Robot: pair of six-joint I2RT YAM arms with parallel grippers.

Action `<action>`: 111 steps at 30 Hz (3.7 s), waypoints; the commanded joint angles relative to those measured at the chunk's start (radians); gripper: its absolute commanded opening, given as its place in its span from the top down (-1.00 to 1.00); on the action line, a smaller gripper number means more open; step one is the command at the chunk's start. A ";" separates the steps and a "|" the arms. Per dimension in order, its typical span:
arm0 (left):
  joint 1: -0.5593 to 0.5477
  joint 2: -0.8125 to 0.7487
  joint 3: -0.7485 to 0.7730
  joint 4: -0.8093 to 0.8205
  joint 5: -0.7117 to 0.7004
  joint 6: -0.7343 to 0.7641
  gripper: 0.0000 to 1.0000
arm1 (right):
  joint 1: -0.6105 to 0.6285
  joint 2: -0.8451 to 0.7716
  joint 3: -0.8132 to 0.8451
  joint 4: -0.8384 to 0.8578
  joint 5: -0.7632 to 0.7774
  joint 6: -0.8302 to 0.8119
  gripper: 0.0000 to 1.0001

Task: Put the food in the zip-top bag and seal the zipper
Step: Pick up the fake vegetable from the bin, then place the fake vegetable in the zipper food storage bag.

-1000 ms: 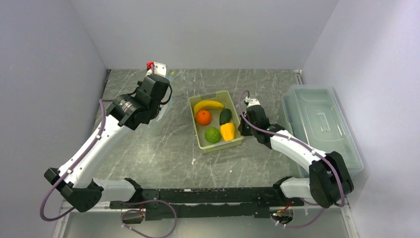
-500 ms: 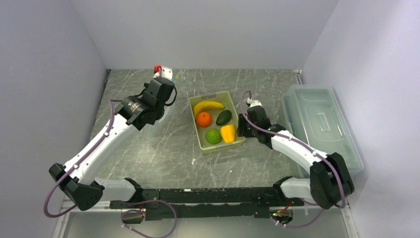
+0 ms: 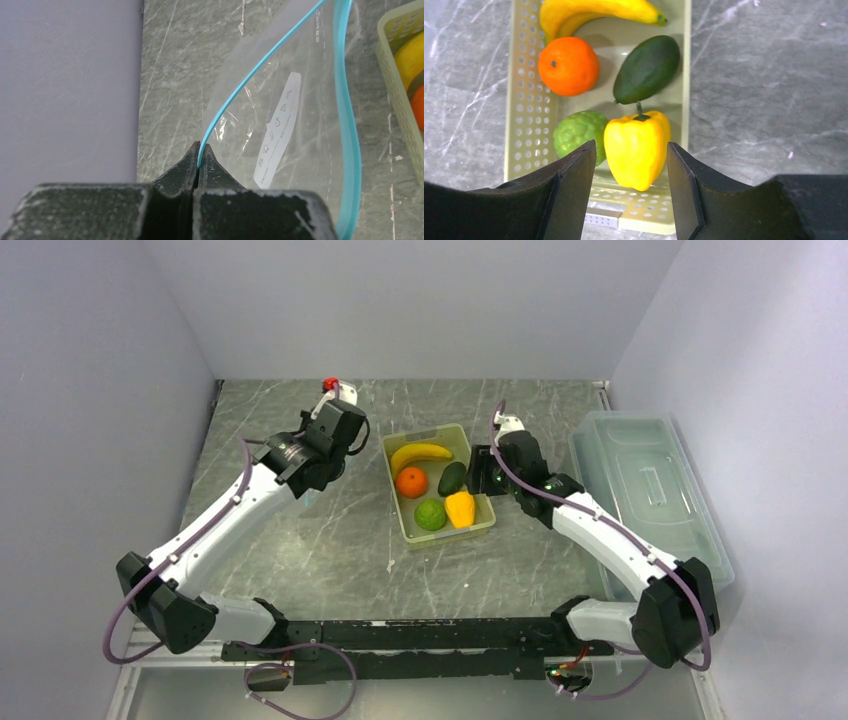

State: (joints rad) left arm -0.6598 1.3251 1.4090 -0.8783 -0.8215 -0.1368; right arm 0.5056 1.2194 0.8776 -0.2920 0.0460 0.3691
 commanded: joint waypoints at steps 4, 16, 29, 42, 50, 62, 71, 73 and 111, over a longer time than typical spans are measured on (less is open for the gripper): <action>-0.017 0.053 -0.013 -0.039 -0.010 -0.082 1.00 | 0.055 0.075 0.066 0.021 -0.041 0.016 -0.21; -0.051 0.050 -0.054 -0.038 0.035 -0.128 1.00 | 0.105 0.199 0.048 0.002 0.052 0.016 -0.36; -0.053 0.022 -0.087 -0.020 0.061 -0.126 1.00 | 0.132 0.296 0.046 -0.019 0.123 0.029 -0.48; -0.054 0.001 -0.108 -0.007 0.068 -0.121 1.00 | 0.147 0.320 0.067 -0.027 0.143 0.031 0.17; -0.054 -0.002 -0.112 -0.003 0.081 -0.121 1.00 | 0.148 0.242 0.105 -0.055 0.175 0.017 0.39; -0.053 -0.009 -0.114 0.003 0.107 -0.124 1.00 | 0.150 0.096 0.193 -0.033 0.092 0.017 0.39; -0.054 -0.025 -0.123 0.019 0.160 -0.146 1.00 | 0.151 0.035 0.209 0.146 -0.076 0.126 0.43; -0.053 -0.028 -0.124 0.022 0.179 -0.153 1.00 | 0.151 0.029 0.207 0.178 -0.106 0.151 0.43; -0.053 -0.033 -0.142 0.060 0.282 -0.196 1.00 | 0.282 0.249 0.229 0.698 -0.295 0.500 0.50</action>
State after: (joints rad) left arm -0.7082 1.3212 1.2716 -0.8490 -0.5465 -0.3126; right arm 0.7799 1.4593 1.0508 0.3042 -0.2211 0.8268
